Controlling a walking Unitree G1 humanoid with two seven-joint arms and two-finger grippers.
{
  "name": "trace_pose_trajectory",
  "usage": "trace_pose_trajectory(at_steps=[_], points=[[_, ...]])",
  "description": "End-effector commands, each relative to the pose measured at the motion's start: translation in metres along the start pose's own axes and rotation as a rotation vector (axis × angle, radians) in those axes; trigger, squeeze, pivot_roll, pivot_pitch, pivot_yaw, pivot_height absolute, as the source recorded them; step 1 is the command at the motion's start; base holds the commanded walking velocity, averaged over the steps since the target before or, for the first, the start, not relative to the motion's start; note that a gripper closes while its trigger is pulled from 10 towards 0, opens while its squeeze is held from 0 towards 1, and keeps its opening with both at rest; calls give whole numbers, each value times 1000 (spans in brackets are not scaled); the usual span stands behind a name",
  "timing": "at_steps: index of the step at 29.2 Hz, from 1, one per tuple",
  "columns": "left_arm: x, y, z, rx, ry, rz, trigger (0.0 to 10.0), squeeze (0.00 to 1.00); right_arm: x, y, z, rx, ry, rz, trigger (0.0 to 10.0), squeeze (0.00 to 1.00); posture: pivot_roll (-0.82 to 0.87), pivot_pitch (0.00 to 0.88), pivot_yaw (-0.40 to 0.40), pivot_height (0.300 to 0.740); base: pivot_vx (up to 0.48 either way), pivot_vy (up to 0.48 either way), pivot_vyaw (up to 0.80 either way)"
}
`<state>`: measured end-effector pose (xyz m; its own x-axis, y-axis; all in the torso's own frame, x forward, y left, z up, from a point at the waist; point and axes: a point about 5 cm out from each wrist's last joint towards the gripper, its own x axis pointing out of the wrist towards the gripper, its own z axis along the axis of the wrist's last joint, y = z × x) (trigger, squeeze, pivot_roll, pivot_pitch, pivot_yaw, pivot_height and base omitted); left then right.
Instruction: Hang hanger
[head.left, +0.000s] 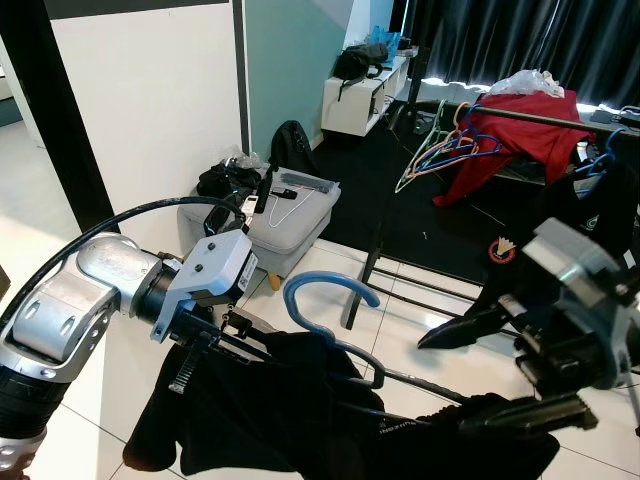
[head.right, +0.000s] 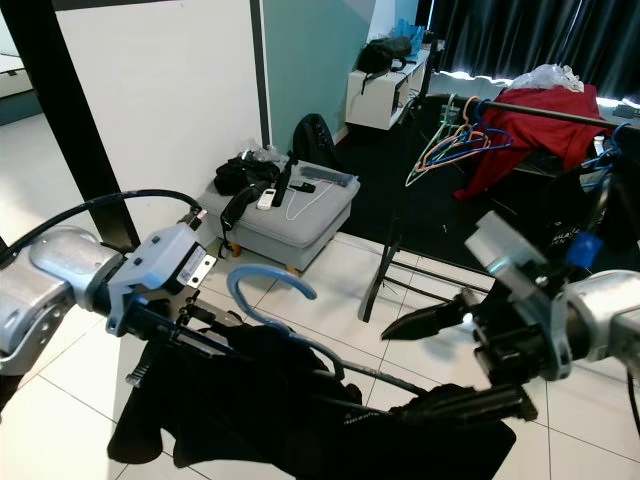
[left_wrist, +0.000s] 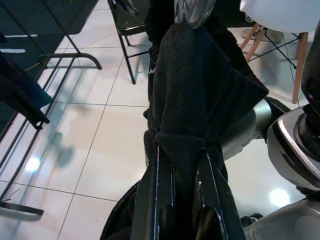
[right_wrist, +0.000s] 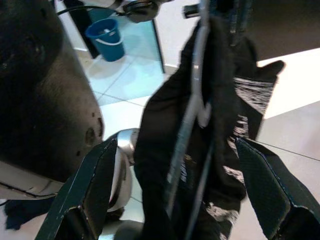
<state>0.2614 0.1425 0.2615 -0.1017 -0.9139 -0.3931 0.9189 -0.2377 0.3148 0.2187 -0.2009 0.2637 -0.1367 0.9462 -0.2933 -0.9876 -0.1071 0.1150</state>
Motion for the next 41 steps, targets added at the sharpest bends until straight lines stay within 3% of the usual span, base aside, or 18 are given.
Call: trace_pose_trajectory(at_steps=[1,7,12,13,40,41], points=[[4,1,8,33,-25,-15,10000,0,4,1,0,-2,13,23,10000,0,-63,0,-46,740,0,0,0],[5,3,9,37,-28,-15,10000,0,14,-2,-13,-41,163,23,10000,0,-64,0,-44,740,0,0,0],[5,3,9,37,-28,-14,10000,0,15,-5,-15,-64,191,0,10000,0,-64,0,-44,740,0,0,0],[5,2,8,37,-26,-13,10000,0,16,-8,-13,-85,188,-22,0,0,-63,0,-45,740,0,0,0],[2,6,4,14,-35,25,10000,0,17,-21,-1,-198,162,-109,0,0,-56,0,-46,740,0,0,0],[1,6,4,-4,-47,24,10000,110,17,-21,0,-201,159,-111,0,0,-56,0,-46,740,0,0,0]])
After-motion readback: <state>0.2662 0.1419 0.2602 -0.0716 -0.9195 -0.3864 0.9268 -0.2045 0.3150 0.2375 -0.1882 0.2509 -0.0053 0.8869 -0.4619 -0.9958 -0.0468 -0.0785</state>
